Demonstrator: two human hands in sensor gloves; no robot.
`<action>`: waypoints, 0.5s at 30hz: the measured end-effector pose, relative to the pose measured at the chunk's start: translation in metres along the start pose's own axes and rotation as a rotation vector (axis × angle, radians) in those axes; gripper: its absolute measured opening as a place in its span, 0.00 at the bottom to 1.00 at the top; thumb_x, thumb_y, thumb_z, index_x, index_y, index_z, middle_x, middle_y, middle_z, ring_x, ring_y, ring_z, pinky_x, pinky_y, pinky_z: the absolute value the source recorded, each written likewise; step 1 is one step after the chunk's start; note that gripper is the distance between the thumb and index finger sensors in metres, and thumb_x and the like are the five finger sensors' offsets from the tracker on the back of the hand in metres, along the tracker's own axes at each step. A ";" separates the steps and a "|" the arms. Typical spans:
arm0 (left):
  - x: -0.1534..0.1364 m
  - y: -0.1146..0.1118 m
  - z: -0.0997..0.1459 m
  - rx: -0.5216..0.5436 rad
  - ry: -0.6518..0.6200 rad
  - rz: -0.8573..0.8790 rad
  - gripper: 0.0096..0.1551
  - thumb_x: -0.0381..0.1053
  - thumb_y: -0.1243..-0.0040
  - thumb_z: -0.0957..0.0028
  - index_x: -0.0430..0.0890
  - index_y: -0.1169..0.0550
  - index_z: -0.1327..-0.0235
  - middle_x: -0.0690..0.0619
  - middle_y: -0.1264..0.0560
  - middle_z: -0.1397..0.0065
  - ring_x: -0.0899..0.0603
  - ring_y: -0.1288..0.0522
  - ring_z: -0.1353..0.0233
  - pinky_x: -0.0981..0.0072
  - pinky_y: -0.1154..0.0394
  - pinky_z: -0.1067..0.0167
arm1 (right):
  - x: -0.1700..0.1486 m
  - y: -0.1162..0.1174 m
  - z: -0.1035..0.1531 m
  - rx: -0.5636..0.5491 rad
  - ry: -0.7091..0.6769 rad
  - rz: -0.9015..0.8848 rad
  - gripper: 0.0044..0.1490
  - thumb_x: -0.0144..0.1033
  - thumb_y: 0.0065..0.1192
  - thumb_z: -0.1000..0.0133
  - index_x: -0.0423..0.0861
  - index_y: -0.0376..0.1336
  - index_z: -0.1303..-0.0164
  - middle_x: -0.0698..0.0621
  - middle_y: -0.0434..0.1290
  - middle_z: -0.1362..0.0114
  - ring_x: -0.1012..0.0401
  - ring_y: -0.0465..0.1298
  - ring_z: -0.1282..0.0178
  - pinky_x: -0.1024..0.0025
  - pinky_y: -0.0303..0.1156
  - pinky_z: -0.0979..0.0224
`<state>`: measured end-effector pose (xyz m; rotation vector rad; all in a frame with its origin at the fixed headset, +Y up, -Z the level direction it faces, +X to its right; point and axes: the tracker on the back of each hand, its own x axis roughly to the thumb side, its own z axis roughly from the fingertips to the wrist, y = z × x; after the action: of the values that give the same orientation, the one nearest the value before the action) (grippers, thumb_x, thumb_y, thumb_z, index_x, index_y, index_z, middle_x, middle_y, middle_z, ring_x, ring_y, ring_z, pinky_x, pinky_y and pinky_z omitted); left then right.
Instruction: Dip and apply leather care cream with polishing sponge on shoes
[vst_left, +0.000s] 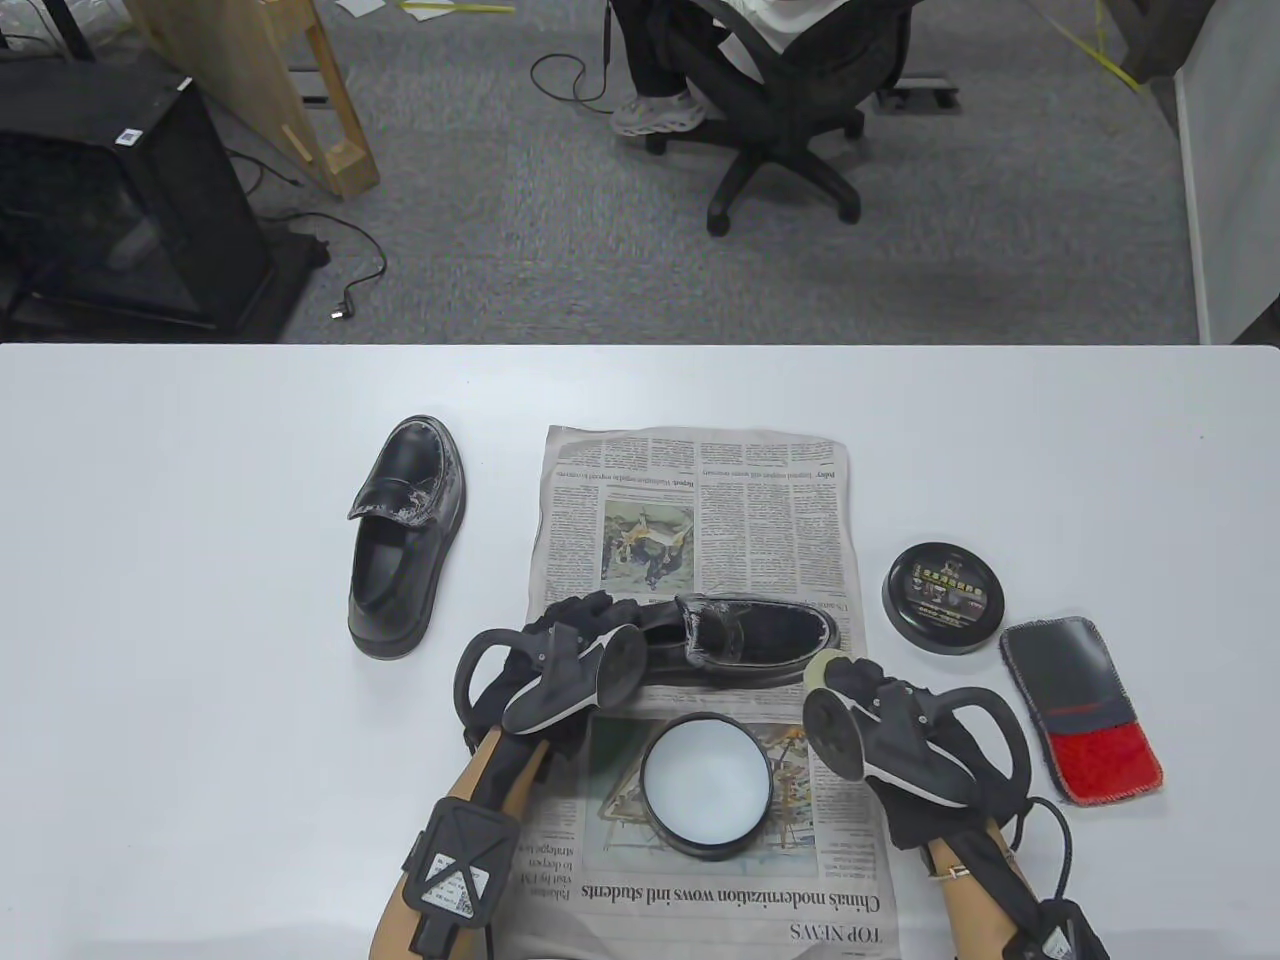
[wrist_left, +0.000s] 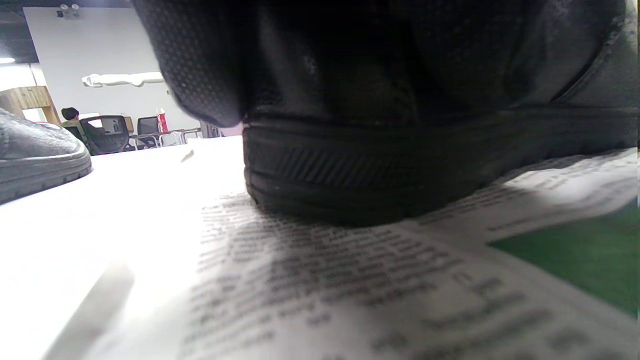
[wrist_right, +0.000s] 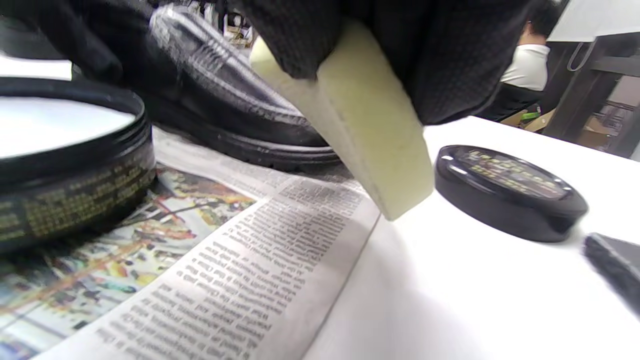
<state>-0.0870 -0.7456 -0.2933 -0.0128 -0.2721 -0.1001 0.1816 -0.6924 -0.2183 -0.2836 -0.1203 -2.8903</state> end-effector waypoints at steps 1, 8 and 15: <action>0.000 0.000 0.000 0.000 -0.002 0.002 0.43 0.67 0.34 0.59 0.60 0.30 0.26 0.53 0.26 0.20 0.43 0.25 0.25 0.55 0.22 0.33 | -0.008 0.002 0.005 -0.022 0.044 0.016 0.30 0.38 0.56 0.36 0.50 0.57 0.22 0.48 0.70 0.22 0.53 0.79 0.30 0.64 0.79 0.33; -0.006 0.001 0.004 -0.024 -0.050 0.089 0.45 0.65 0.37 0.52 0.60 0.37 0.19 0.49 0.32 0.14 0.39 0.28 0.22 0.50 0.25 0.29 | -0.039 0.053 0.007 0.141 0.258 0.202 0.32 0.39 0.56 0.36 0.47 0.57 0.21 0.47 0.70 0.22 0.52 0.78 0.29 0.62 0.78 0.32; -0.026 0.006 0.008 -0.056 -0.132 0.372 0.35 0.62 0.36 0.48 0.65 0.30 0.25 0.44 0.39 0.10 0.33 0.33 0.18 0.41 0.29 0.27 | -0.045 0.056 0.006 0.207 0.198 0.004 0.38 0.54 0.47 0.36 0.45 0.58 0.20 0.43 0.70 0.21 0.48 0.77 0.28 0.56 0.76 0.31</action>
<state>-0.1133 -0.7366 -0.2922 -0.1257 -0.3944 0.2637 0.2388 -0.7356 -0.2179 0.0398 -0.3793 -2.8512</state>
